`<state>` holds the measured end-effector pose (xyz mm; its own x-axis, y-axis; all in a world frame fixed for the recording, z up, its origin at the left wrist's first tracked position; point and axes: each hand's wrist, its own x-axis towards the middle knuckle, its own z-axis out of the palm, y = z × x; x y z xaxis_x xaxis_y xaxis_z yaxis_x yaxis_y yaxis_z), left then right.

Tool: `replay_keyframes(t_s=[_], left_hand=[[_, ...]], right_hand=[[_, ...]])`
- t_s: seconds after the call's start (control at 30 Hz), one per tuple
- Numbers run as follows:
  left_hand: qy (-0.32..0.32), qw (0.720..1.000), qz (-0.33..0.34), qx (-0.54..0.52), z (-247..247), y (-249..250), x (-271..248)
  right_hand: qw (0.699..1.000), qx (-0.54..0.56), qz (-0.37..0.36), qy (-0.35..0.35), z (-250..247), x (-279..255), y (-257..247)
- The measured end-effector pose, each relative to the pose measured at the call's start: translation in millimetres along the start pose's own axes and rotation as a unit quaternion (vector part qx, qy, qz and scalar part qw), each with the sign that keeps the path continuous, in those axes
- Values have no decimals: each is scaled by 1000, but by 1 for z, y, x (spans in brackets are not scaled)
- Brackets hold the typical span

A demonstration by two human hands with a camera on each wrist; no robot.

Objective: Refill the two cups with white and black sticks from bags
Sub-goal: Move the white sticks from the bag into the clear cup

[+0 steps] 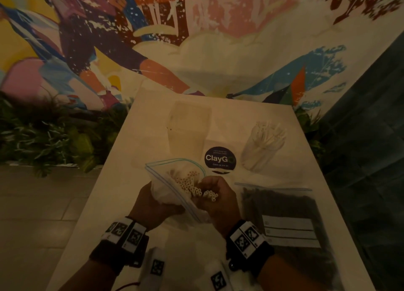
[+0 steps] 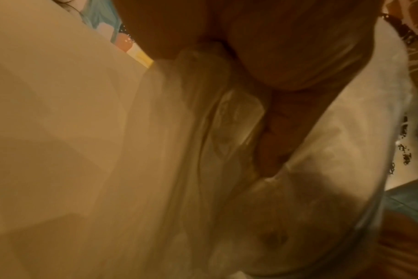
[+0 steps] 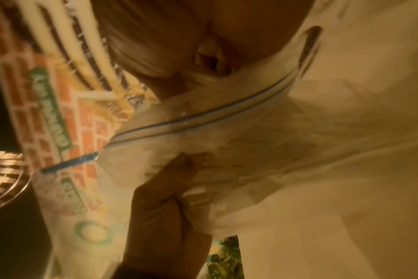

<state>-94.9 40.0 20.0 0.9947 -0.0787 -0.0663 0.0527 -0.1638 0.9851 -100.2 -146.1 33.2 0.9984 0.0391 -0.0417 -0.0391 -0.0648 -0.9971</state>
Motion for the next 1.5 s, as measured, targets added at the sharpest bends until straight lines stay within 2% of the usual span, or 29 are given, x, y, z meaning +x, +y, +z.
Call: replay_keyframes(t_s=[0.17, 0.27, 0.37, 0.47, 0.6, 0.77, 0.9, 0.97, 1.03, 1.23, 1.33, 1.5], left_hand=[[29, 998, 8, -49, 1, -1, -3], [60, 994, 32, -84, 4, 6, -9], [73, 991, 75, -85, 9, 14, -10], [80, 991, 77, -78, 10, 8, -5], [97, 992, 49, -67, 5, -7, 0], [91, 994, 47, -43, 4, -6, -1], [75, 996, 52, 14, 7, -8, 0], [70, 996, 57, 17, 10, -5, 1], [74, 996, 56, 9, 11, -2, 3], [65, 996, 52, 30, 6, -4, 2], [67, 996, 53, 22, 5, -4, 0], [71, 996, 51, 2, 3, -9, -1]], right_hand=[[993, -90, -61, -45, 2, -2, 9], [981, -156, -103, -44, 2, -1, 4], [981, -139, -135, -25, 0, 0, -6], [980, -126, -157, -4, -4, 2, -4], [972, -193, -134, 1, -8, 3, 15], [963, -208, -167, 49, -13, 3, 9], [975, -215, -48, 11, -18, 3, 11], [978, -206, -13, 9, -22, 5, 12], [982, -190, -6, 19, -24, 7, 9], [995, 18, -49, 79, -23, 10, -11], [986, 106, -74, 102, -24, 10, -31], [969, 174, -119, 126, -29, 15, -60]])
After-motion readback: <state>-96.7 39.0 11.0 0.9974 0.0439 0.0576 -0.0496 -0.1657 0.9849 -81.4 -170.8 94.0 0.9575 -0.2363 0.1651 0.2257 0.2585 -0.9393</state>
